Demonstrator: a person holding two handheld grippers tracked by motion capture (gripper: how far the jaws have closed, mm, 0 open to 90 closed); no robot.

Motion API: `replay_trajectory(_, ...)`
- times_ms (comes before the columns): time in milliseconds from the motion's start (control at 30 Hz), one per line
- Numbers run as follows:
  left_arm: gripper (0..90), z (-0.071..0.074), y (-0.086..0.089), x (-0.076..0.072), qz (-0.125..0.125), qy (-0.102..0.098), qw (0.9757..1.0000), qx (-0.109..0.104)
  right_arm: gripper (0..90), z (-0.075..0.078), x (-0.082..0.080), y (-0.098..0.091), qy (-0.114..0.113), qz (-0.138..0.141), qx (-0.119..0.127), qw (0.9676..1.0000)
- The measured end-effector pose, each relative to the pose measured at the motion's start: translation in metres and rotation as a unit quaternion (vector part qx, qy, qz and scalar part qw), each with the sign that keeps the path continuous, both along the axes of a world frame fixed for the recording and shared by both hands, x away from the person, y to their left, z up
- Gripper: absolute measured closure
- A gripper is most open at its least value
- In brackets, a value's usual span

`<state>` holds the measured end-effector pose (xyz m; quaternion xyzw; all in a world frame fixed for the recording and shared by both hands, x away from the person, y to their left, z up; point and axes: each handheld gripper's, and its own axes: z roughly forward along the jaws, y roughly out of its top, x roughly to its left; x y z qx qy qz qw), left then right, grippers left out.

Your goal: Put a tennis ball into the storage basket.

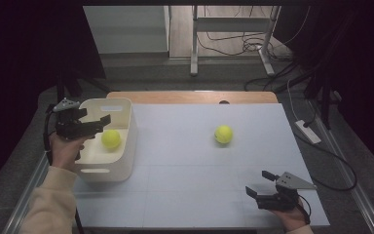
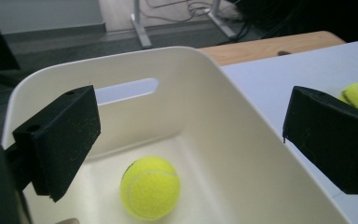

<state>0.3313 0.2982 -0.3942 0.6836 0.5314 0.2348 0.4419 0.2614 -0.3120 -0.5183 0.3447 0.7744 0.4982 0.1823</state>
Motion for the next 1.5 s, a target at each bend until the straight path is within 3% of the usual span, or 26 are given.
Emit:
replay_trajectory(500, 5.6, 0.005, -0.027, -0.023, -0.064, -0.043, 0.997, -0.011, 10.0, 0.0, 0.0, 0.0, 0.0, -0.001, 0.0, 1.0)
replay_trajectory(633, 5.9, 0.004, -0.035, -0.028, -0.079, -0.05, 0.9955, -0.013, 10.0, 0.0, 0.0, 0.0, 0.0, 0.0, 0.0, 1.0)
replay_trajectory(800, 6.3, 0.003, -0.052, -0.034, -0.113, -0.063, 0.9916, -0.006, 10.0, 0.0, 0.0, 0.0, 0.0, -0.001, 0.001, 1.0)
replay_trajectory(1000, 6.7, 0.005, -0.069, -0.037, -0.143, -0.07, 0.9872, -0.004, 10.0, 0.0, 0.002, 0.003, 0.0, 0.001, 0.004, 1.0)
replay_trajectory(1500, 7.3, 0.001, -0.093, -0.03, -0.172, -0.07, 0.9827, -0.01, 10.0, -0.001, 0.007, 0.007, 0.003, -0.002, 0.006, 1.0)
